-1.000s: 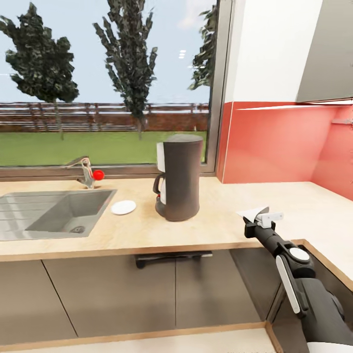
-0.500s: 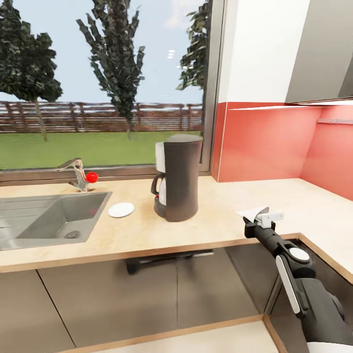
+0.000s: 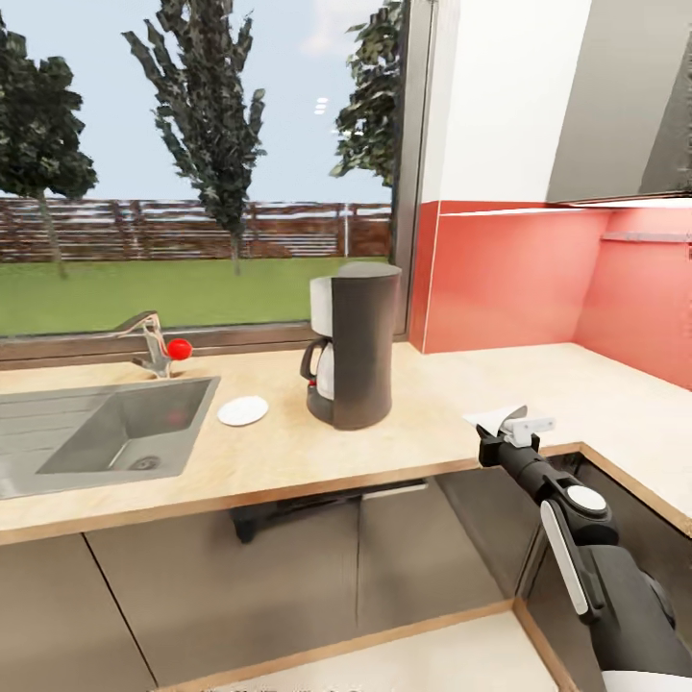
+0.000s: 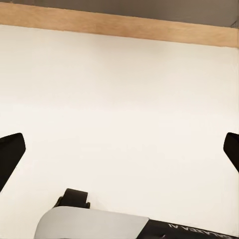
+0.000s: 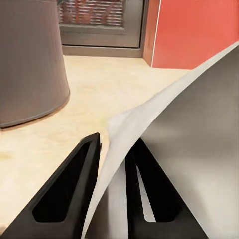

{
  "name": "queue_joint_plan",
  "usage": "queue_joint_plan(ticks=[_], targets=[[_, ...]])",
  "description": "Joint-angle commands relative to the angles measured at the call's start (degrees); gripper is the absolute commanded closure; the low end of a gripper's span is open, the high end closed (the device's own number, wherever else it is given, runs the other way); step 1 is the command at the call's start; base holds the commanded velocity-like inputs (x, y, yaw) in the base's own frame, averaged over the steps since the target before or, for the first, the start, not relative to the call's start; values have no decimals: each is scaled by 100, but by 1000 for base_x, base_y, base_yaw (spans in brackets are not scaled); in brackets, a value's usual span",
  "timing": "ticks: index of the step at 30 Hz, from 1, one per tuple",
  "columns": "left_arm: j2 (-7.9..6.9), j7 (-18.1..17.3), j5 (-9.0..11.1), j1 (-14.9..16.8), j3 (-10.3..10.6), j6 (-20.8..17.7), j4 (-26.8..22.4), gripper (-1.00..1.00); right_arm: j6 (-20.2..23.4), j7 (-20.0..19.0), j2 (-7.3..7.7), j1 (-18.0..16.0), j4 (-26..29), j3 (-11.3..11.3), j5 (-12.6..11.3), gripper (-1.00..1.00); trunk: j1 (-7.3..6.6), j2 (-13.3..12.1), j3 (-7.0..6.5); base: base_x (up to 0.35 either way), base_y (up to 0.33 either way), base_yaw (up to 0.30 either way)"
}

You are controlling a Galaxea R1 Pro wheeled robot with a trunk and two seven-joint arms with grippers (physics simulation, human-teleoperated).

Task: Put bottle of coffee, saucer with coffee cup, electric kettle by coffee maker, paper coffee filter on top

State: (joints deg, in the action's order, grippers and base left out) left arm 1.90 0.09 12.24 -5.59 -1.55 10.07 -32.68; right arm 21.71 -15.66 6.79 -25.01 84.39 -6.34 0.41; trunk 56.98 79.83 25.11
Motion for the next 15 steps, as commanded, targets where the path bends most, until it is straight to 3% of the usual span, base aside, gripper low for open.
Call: queue_joint_plan(ticks=[1,15], targets=[[3,1,24,-3,-7,5,-9,-100,33,-33,-2,-4,7,-8,-5,100,-1,4,5,-179,204,-42],[3,1,24,-3,-11,4,-9,-100,27,-32,-2,-4,7,24,2,100,-1,4,5,-208,232,-9]])
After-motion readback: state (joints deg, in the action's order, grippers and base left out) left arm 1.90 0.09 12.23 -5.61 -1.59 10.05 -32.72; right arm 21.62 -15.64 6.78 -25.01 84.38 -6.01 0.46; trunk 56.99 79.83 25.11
